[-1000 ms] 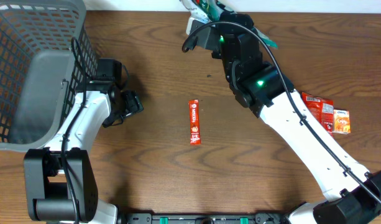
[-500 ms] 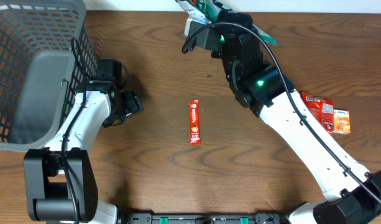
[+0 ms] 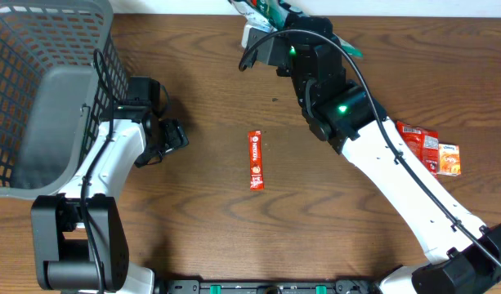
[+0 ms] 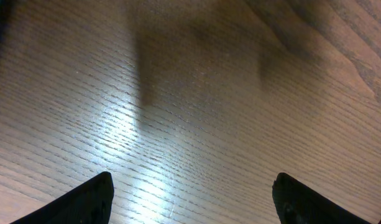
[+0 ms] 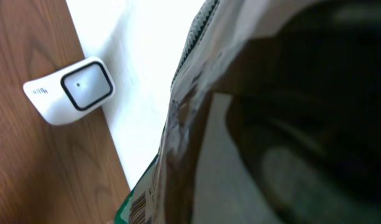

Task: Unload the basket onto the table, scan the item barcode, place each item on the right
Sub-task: 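Lift the gloves pack up to the white scanner with the right gripper, then hold the gloves pack's barcode against the white scanner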

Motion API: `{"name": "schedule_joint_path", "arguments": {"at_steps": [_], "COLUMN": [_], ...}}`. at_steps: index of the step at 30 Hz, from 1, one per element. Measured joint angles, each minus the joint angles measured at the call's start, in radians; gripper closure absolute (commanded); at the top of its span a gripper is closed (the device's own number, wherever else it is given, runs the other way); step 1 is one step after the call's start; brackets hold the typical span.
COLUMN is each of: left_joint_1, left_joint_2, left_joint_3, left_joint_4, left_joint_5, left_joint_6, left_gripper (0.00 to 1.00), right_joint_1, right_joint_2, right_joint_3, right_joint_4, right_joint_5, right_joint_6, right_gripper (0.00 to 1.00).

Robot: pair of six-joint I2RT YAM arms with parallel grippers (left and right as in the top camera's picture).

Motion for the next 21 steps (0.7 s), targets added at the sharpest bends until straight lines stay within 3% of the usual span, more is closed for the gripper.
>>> {"name": "schedule_joint_path", "arguments": {"at_steps": [11, 21], "left_joint_1": [0.0, 0.0], "left_joint_2": [0.0, 0.0], "left_joint_3": [0.0, 0.0], "left_joint_4": [0.0, 0.0], "left_joint_5": [0.0, 0.0], "left_joint_6": [0.0, 0.0], "left_gripper": [0.17, 0.17], "right_joint_1": [-0.016, -0.043], "right_joint_2": [0.0, 0.064], "right_joint_3": [0.0, 0.0], "right_joint_4": [0.085, 0.179], "right_joint_5": [-0.036, -0.056], "right_joint_6": [0.079, 0.029], "right_gripper": [0.99, 0.99]}}
